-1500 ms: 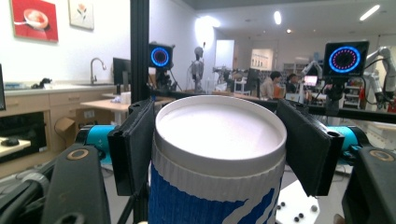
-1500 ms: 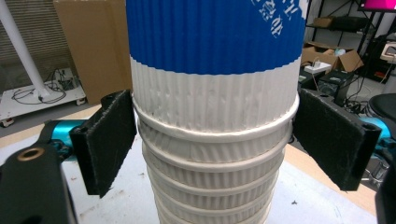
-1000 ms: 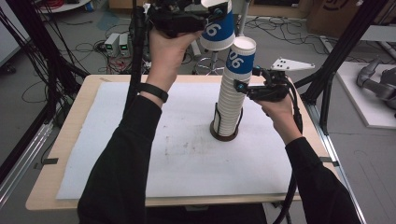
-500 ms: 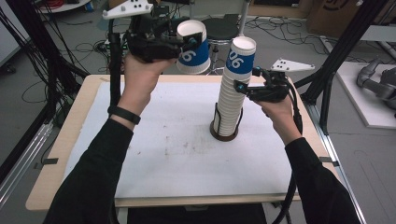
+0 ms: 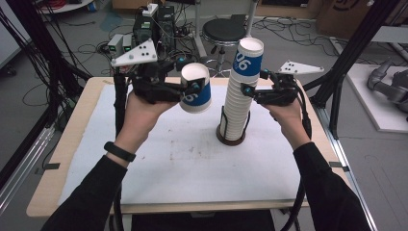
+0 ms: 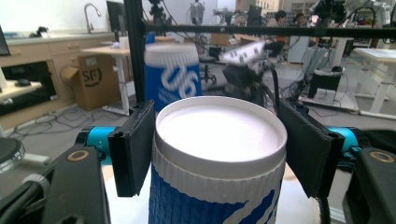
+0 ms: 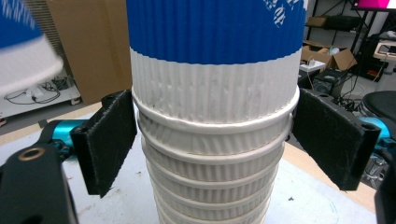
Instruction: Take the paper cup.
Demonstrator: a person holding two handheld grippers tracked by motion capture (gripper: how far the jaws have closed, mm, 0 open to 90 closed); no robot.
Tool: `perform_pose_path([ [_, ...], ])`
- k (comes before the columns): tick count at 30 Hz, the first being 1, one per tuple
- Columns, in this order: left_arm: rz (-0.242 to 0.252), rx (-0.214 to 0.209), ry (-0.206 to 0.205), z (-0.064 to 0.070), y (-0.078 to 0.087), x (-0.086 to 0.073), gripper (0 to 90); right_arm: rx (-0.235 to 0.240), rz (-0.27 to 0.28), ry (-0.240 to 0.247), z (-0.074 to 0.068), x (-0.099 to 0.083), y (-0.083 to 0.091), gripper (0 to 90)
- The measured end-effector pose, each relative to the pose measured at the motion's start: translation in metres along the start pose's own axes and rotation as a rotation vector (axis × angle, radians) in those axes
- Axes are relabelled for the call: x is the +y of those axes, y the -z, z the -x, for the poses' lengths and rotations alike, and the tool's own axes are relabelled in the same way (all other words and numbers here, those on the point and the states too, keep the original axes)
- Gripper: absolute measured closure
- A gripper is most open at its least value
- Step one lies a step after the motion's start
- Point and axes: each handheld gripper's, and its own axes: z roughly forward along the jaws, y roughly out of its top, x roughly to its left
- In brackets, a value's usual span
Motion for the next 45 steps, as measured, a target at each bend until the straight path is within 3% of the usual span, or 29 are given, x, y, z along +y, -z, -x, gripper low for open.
perform_pose_path([
  [13,-0.023,0.018,0.033,0.022,0.019,-0.073,30.7,-0.005,-0.004,0.006,-0.001,-0.001,0.001,15.0],
  [25,-0.065,0.019,0.058,0.039,0.023,-0.118,30.7,-0.007,-0.006,0.004,-0.001,-0.002,0.000,15.3],
  [31,-0.081,0.022,0.073,0.040,0.025,-0.143,30.7,-0.010,-0.009,0.005,-0.001,-0.002,0.000,15.4],
  [45,-0.090,0.019,0.096,0.038,0.024,-0.158,30.6,-0.005,-0.014,-0.009,-0.001,-0.002,0.000,15.1],
])
